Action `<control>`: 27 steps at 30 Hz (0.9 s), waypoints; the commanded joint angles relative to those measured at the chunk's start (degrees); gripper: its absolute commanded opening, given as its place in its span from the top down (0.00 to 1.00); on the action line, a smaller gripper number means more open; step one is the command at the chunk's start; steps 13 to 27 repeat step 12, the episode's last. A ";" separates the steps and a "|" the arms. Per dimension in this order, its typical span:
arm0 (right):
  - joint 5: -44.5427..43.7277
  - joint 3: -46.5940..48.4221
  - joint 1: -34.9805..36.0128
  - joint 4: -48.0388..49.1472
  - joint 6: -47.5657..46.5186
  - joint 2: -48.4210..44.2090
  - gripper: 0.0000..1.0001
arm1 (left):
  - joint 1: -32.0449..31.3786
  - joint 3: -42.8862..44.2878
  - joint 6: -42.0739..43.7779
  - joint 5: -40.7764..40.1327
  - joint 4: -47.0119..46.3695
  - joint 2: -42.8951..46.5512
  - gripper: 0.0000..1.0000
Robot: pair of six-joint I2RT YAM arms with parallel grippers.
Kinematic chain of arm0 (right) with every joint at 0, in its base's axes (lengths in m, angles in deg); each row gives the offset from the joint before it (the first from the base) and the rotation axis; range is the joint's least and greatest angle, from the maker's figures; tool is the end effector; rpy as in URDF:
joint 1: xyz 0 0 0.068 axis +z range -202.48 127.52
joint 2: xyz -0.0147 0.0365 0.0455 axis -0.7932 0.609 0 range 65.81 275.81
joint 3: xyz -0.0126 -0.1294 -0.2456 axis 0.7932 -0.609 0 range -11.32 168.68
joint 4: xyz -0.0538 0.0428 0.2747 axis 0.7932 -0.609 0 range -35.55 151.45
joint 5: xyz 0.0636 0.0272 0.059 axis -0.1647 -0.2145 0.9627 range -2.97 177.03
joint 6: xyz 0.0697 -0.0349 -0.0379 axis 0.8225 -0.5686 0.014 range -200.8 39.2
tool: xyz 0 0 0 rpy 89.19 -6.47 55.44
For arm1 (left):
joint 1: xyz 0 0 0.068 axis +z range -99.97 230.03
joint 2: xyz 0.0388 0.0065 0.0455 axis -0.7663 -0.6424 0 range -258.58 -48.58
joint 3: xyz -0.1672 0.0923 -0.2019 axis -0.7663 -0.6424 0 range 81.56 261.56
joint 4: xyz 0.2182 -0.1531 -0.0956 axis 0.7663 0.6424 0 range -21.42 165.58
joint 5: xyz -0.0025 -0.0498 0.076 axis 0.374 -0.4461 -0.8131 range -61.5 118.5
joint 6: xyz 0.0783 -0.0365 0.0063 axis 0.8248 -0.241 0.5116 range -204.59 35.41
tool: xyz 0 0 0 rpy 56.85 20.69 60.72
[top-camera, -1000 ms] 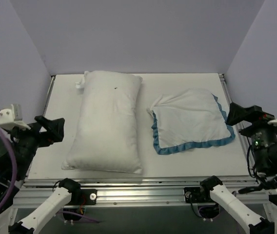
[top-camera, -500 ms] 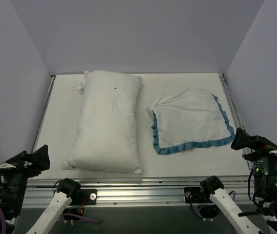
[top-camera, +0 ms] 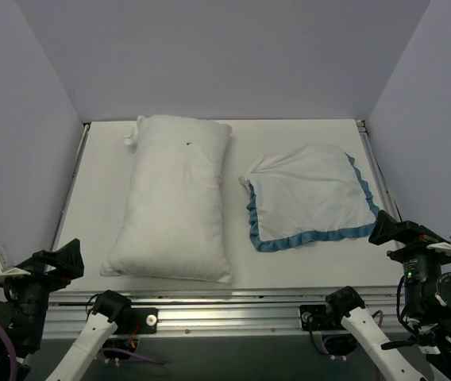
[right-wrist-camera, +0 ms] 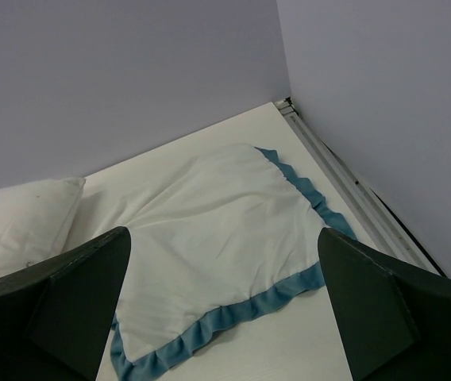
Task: Remove the pillowcase from the pillow
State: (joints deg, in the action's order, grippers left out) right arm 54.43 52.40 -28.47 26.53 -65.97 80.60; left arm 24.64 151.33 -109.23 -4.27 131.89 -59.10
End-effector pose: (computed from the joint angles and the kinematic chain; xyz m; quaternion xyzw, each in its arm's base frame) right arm 0.0397 -0.0276 0.4573 0.1732 0.6066 0.0886 0.7708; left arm -0.0014 0.0466 0.4140 -0.1878 0.7032 -0.0895 0.6799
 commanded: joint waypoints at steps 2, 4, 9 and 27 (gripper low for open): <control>-1.24 -0.18 0.16 2.84 -0.68 0.42 0.00 | 0.34 -0.52 -0.41 -1.15 -0.99 -1.42 0.06; -1.06 0.00 0.25 2.57 -0.68 0.42 0.00 | 0.34 -0.61 -0.41 -1.15 -0.99 -1.69 0.06; -1.32 0.61 0.16 2.75 -0.77 0.51 0.00 | 0.25 -0.61 -0.32 -1.06 -0.99 -2.31 0.06; -1.50 0.70 0.25 3.19 -1.03 0.77 0.00 | 0.25 -0.52 -0.23 -0.89 -1.08 -2.39 0.06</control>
